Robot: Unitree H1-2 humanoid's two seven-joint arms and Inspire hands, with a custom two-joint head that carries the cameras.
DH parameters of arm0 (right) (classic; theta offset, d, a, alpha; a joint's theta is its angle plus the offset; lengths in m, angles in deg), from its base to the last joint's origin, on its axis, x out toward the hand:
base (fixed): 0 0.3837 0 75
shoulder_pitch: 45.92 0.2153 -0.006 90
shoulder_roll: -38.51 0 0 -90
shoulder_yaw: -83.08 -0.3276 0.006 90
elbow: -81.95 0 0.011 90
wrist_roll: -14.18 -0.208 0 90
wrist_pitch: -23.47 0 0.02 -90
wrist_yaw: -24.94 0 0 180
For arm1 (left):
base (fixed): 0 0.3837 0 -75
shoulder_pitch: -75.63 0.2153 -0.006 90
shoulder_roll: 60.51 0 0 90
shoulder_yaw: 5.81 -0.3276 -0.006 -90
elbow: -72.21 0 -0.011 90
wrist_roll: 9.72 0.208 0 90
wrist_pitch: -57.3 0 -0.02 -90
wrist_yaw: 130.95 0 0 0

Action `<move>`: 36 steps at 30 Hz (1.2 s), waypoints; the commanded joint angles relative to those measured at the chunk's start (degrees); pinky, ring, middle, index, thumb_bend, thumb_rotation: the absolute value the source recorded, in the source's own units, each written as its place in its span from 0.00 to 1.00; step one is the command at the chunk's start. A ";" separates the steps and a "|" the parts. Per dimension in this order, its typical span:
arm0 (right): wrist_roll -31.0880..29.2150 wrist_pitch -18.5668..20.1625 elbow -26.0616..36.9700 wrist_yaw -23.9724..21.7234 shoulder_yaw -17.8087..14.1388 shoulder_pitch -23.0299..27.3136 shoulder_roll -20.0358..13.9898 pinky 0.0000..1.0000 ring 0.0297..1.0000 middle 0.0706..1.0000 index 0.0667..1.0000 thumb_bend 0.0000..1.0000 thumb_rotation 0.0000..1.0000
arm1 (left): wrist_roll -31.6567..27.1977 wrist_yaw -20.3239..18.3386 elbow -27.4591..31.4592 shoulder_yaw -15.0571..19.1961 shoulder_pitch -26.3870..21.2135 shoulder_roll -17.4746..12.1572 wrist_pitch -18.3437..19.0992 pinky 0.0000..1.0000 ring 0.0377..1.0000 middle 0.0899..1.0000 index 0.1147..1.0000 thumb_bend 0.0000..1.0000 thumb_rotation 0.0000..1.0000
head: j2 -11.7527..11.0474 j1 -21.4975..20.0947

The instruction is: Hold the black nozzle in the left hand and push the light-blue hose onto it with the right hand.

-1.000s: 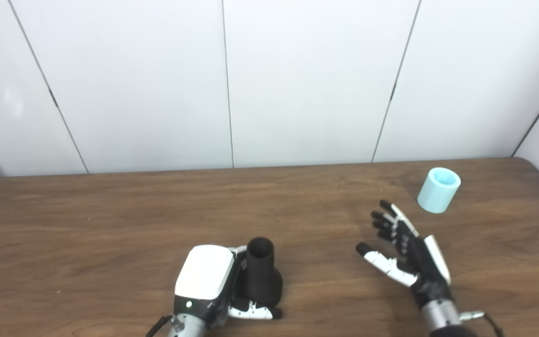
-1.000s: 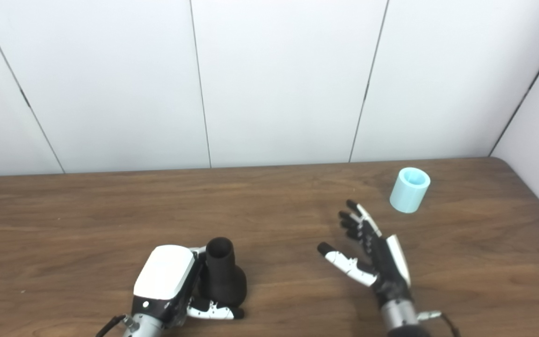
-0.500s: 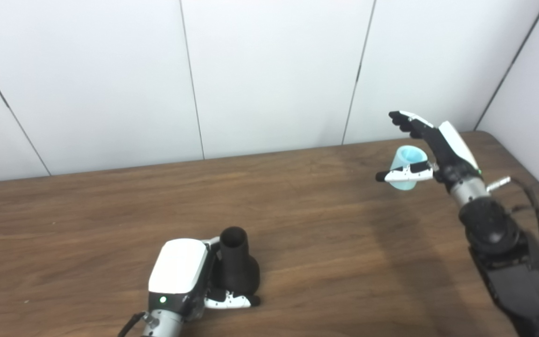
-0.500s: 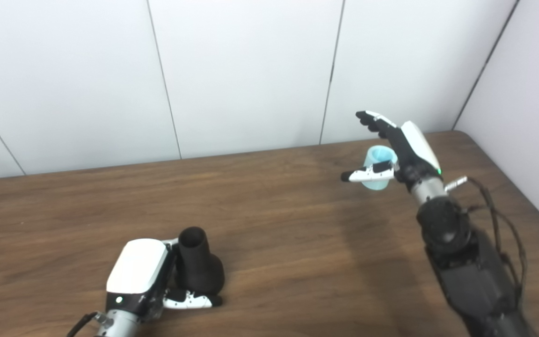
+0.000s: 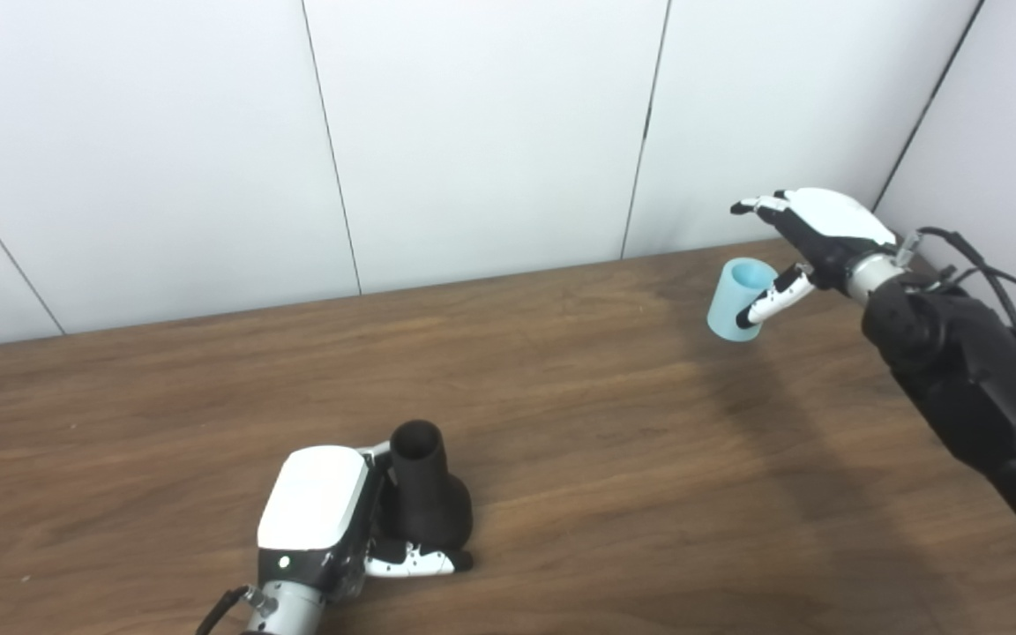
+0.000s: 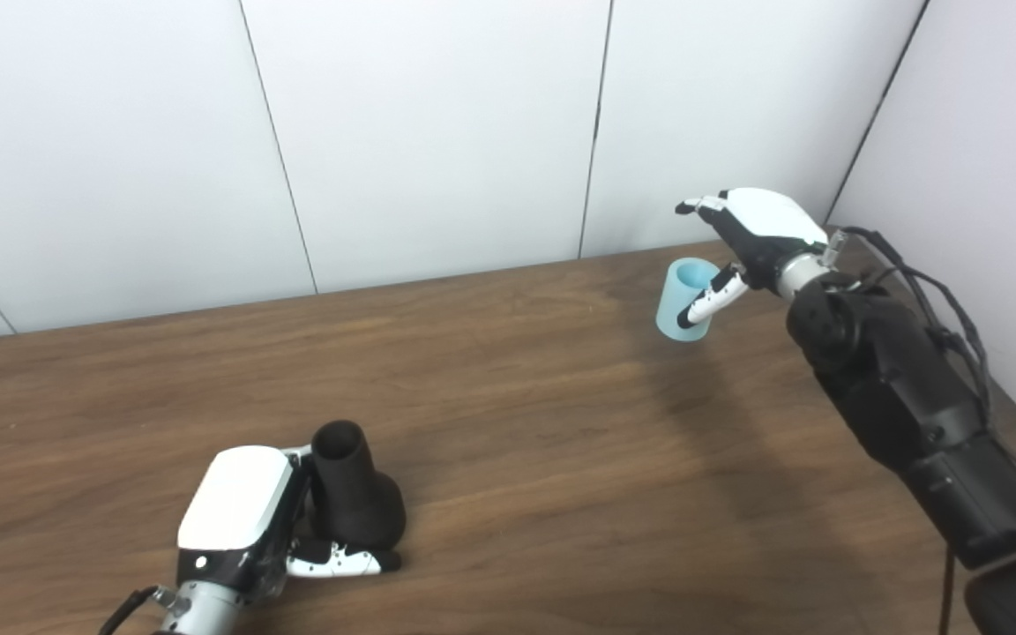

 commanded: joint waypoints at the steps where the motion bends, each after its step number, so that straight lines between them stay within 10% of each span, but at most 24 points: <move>1: 1.88 0.38 0.17 0.39 -0.44 4.19 -2.26 0.91 0.95 0.91 0.87 0.97 0.22 | -2.89 -10.47 -3.91 -2.80 5.49 -1.76 0.24 0.40 0.39 0.42 0.44 0.50 0.00 | -0.03 0.00; 8: -1.10 0.58 -2.34 1.11 -2.02 4.72 1.34 0.71 0.79 0.81 0.82 1.00 0.15 | -3.36 -10.33 -3.83 -2.72 5.66 -1.68 0.05 0.44 0.40 0.42 0.43 0.50 0.00 | 0.06 0.37; 24: -3.15 -4.47 -7.27 3.42 -2.33 3.52 1.34 0.68 0.73 0.75 0.76 0.94 0.09 | -4.36 -9.38 -5.59 -2.45 5.57 -1.39 0.07 0.43 0.41 0.43 0.43 0.50 0.00 | -0.66 1.07; 36: 0.46 -11.47 -11.84 12.81 -1.16 3.25 1.05 0.57 0.42 0.47 0.47 0.52 0.00 | -5.11 -10.02 -5.11 -1.90 5.54 -1.11 0.79 0.41 0.40 0.42 0.44 0.50 0.00 | -0.30 0.83</move>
